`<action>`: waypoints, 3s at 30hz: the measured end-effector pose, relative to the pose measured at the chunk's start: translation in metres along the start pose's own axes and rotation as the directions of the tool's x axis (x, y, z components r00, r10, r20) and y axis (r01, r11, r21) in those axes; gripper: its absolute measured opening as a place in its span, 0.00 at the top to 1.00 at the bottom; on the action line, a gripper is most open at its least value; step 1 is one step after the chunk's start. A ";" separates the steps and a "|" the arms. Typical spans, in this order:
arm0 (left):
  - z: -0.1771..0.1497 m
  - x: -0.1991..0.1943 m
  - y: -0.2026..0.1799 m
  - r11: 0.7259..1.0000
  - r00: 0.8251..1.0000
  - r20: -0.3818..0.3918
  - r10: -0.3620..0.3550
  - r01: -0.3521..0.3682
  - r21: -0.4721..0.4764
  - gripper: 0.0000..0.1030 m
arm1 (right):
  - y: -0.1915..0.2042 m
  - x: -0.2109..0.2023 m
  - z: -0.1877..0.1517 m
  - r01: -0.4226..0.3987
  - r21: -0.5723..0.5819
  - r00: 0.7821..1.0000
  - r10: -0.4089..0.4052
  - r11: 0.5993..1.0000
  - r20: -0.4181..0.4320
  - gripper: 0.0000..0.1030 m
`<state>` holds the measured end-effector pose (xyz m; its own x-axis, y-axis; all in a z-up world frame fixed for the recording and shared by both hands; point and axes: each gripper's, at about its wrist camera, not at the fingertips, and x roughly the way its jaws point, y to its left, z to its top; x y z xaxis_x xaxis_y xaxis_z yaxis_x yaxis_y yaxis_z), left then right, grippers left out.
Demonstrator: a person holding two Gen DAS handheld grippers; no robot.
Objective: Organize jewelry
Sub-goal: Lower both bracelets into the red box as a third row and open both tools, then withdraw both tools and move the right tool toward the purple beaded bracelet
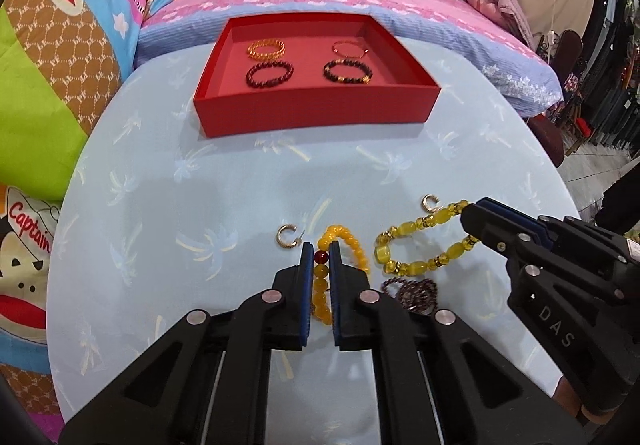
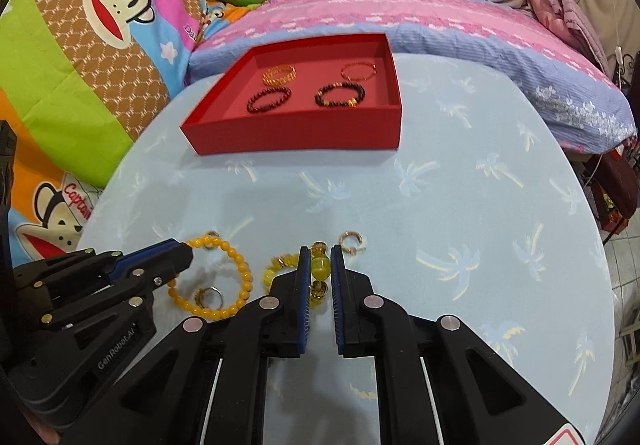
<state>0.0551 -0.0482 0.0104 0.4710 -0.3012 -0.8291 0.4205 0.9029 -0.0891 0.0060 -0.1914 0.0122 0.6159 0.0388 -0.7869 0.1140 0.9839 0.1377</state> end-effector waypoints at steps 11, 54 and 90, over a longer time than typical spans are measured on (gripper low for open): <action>0.027 -0.025 -0.005 1.000 0.998 0.065 -0.017 0.016 0.016 0.93 | 0.000 -0.024 0.030 -0.010 -0.008 0.997 0.011 1.000 0.077 0.91; 0.131 0.114 0.068 0.991 0.995 -0.003 0.104 -0.104 -0.081 0.91 | -0.019 0.118 0.131 0.050 0.003 0.999 -0.050 0.999 0.000 0.91; 0.031 0.014 0.042 0.987 0.988 0.060 0.146 -0.141 -0.081 0.60 | 0.001 0.013 0.000 -0.024 -0.023 0.999 0.023 0.999 -0.038 0.76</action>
<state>0.1041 -0.0240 0.0120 0.5731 -0.1844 -0.7985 0.2859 0.9581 -0.0161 0.0137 -0.1903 0.0023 0.5883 0.0680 -0.8058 0.0814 0.9864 0.1427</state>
